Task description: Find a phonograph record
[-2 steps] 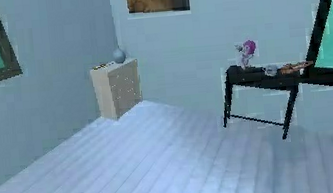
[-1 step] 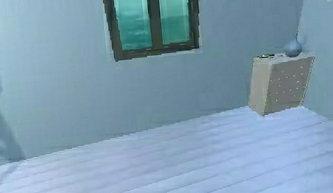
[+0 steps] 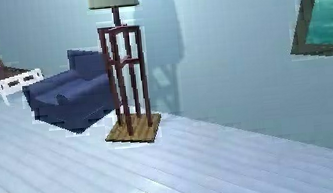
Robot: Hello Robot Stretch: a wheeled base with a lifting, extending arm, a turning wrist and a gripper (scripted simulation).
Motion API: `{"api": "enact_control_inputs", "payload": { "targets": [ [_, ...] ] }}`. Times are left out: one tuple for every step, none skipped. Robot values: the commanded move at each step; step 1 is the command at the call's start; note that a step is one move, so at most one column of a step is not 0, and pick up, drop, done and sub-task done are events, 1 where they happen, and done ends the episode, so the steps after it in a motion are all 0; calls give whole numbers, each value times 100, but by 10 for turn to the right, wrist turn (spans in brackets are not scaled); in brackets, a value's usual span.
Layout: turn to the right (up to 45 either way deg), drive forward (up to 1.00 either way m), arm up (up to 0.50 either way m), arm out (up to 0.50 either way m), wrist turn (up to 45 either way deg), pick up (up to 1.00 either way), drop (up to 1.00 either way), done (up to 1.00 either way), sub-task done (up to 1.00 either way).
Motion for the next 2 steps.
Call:
{"api": "enact_control_inputs", "payload": {
  "targets": [
    [-450,0,0,0,0,0,0,0,0],
    [-210,0,0,0,0,0,0,0,0]
  ]
}}
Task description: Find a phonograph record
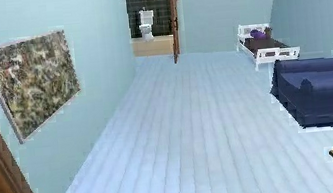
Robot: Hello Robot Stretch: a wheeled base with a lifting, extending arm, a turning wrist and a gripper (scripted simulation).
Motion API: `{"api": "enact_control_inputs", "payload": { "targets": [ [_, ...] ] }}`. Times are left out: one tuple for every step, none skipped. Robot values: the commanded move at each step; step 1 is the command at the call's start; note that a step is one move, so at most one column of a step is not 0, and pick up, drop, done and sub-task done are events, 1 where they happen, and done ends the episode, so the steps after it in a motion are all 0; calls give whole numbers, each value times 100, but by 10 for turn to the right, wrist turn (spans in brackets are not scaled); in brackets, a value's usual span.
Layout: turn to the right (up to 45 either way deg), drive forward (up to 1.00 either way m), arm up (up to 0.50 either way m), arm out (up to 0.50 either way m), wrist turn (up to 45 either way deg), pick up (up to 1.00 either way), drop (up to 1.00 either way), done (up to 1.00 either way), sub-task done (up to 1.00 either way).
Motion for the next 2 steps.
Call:
{"api": "enact_control_inputs", "payload": {
  "targets": [
    [0,100,0,0,0,0,0,0,0],
    [0,100,0,0,0,0,0,0,0]
  ]
}}
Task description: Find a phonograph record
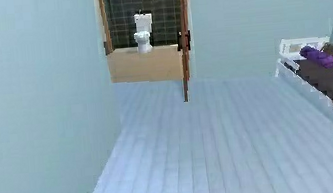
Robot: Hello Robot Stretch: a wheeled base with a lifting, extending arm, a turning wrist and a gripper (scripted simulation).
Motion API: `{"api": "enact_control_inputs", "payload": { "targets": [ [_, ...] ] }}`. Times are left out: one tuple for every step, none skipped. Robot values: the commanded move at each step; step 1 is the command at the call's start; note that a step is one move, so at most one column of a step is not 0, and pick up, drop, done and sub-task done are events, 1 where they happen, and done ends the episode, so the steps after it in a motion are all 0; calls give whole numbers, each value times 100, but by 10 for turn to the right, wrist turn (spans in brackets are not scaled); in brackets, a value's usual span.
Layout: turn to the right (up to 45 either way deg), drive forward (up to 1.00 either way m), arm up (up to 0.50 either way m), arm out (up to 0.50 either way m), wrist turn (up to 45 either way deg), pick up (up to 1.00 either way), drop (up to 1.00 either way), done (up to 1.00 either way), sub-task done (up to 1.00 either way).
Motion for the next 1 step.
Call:
{"api": "enact_control_inputs", "payload": {
  "targets": [
    [0,100,0,0,0,0,0,0,0]
  ]
}}
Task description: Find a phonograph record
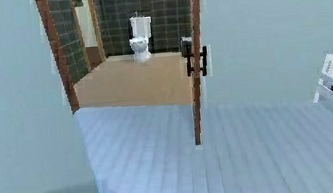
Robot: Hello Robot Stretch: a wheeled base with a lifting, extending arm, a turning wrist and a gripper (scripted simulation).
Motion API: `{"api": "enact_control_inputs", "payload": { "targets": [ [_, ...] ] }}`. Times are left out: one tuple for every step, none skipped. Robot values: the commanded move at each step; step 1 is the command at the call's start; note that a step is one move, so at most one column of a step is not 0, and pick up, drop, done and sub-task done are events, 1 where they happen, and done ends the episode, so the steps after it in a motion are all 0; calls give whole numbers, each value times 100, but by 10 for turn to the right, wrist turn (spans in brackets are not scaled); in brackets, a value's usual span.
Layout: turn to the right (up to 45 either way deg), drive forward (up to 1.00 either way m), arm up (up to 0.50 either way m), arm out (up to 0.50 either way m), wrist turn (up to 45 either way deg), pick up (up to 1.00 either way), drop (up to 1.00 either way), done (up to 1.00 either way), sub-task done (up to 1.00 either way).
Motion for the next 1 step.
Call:
{"api": "enact_control_inputs", "payload": {
  "targets": [
    [-30,0,0,0,0,0,0,0,0]
  ]
}}
